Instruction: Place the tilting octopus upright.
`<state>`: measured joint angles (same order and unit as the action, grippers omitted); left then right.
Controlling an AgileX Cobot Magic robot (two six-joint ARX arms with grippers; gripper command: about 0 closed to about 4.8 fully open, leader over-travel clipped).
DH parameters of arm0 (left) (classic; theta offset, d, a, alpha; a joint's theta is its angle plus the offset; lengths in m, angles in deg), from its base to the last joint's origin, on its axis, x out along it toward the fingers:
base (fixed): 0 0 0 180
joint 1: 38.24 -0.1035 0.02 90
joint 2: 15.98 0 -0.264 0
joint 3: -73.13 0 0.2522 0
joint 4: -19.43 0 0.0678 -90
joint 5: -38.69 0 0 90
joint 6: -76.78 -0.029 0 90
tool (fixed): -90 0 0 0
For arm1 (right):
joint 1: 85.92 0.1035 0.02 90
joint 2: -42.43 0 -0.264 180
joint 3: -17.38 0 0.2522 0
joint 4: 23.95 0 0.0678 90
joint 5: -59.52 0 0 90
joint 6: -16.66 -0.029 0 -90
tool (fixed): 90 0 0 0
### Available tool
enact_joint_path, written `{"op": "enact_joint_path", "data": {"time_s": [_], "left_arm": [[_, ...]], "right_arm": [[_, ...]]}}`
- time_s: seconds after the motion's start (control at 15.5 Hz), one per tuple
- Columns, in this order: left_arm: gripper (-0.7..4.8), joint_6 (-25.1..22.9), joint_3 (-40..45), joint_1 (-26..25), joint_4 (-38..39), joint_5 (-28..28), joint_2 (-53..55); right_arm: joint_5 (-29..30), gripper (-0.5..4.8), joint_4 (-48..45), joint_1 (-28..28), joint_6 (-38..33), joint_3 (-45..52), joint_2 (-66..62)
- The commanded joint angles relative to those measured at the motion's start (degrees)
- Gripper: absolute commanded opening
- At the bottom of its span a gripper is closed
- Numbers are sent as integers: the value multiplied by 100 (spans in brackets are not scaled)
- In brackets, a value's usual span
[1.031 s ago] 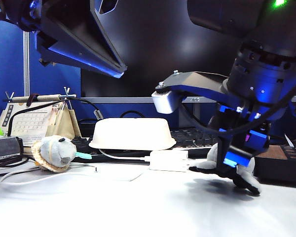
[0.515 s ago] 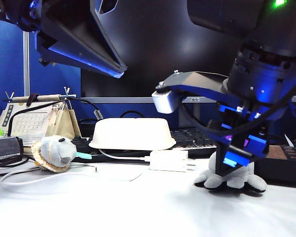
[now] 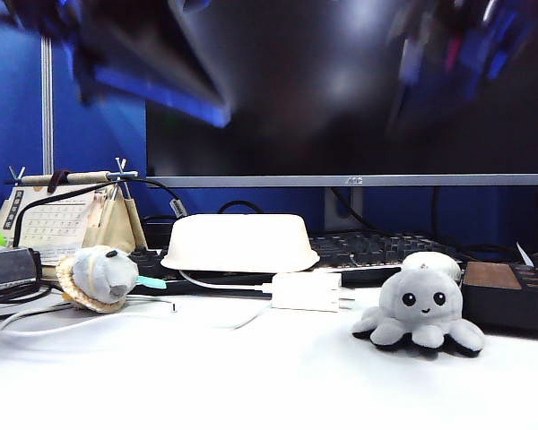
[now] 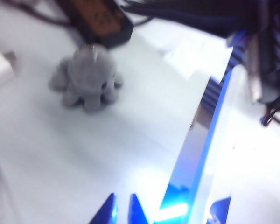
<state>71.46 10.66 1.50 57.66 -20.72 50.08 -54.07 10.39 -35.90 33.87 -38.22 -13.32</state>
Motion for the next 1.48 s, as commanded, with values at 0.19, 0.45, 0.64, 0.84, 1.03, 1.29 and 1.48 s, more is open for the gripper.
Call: {"op": "enact_joint_path", "data": {"time_s": [0.19,0.45,0.64,0.84,1.03,1.29,1.48], "left_arm": [[23,-7,-267,2,-140,9,-1631],[10,-7,-267,2,-2,4,-3045],[10,-24,-264,0,271,-501,-4030],[10,-24,-262,0,758,-1421,-4697],[11,-77,-249,0,782,-1523,-4732],[13,-284,310,-2,538,-2052,-4586],[13,11,918,-2,553,-2048,-4597]], "right_arm": [[175,-7,914,7,-1532,-31,1731],[796,-7,1202,507,-1764,-33,2702],[-195,-7,1086,1759,-1742,-35,3093],[-2553,-7,1058,3147,-737,-39,3003],[-3421,-6,1047,3491,-42,-39,3003],[-3499,-6,1054,3322,-468,-9,3027],[-3447,-6,1071,3327,-695,-9,3029]]}}
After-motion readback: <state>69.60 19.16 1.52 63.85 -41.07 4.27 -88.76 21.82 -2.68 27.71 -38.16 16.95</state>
